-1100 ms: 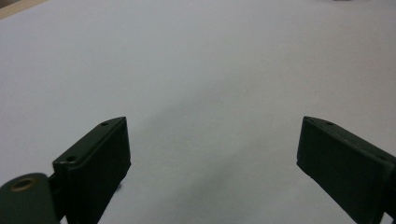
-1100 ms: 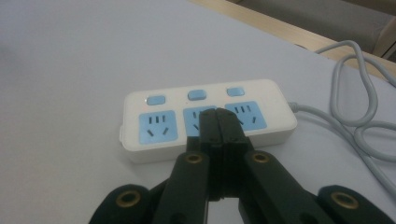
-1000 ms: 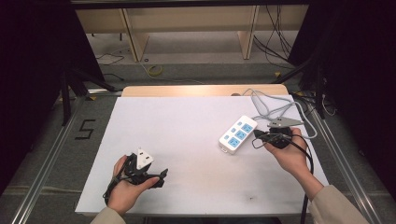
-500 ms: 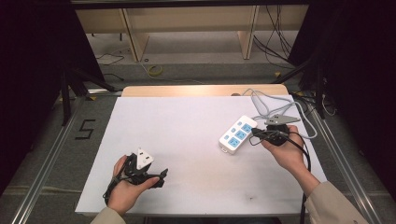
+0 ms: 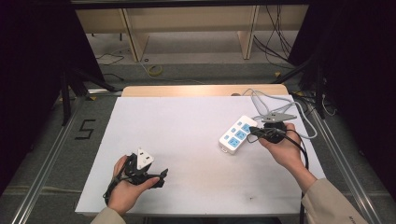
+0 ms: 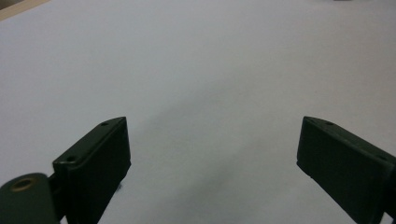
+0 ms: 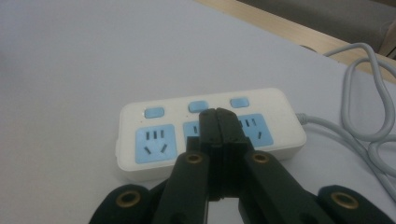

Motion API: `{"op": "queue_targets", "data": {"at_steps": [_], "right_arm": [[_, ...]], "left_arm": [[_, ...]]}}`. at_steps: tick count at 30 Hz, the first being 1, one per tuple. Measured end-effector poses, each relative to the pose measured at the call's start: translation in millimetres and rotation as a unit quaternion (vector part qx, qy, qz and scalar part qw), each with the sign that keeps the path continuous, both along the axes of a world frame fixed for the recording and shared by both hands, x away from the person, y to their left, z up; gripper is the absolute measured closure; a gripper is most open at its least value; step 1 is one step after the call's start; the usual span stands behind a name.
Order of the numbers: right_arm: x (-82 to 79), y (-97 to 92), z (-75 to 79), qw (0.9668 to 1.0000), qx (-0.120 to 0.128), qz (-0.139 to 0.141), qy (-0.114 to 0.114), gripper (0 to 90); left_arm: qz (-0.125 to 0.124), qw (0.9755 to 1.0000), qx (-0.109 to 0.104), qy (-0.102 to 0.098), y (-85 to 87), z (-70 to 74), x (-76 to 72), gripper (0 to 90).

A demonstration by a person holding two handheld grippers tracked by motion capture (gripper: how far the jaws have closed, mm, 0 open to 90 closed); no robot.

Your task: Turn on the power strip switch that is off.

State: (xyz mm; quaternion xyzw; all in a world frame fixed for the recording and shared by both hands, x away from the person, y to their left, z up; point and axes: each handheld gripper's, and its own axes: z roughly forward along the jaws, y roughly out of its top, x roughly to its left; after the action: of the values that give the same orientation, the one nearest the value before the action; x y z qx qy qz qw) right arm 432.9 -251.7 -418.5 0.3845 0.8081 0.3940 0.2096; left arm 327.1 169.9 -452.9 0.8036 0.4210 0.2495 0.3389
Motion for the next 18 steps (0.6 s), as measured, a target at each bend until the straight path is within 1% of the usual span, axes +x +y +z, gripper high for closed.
{"op": "queue_targets", "data": {"at_steps": [18], "right_arm": [[9.2,8.2,-0.4,0.9999,-0.005,0.004,0.008,90.0]], "left_arm": [[-0.002,1.0,0.002,0.002,-0.5,-0.2,-0.2,9.4]]}}
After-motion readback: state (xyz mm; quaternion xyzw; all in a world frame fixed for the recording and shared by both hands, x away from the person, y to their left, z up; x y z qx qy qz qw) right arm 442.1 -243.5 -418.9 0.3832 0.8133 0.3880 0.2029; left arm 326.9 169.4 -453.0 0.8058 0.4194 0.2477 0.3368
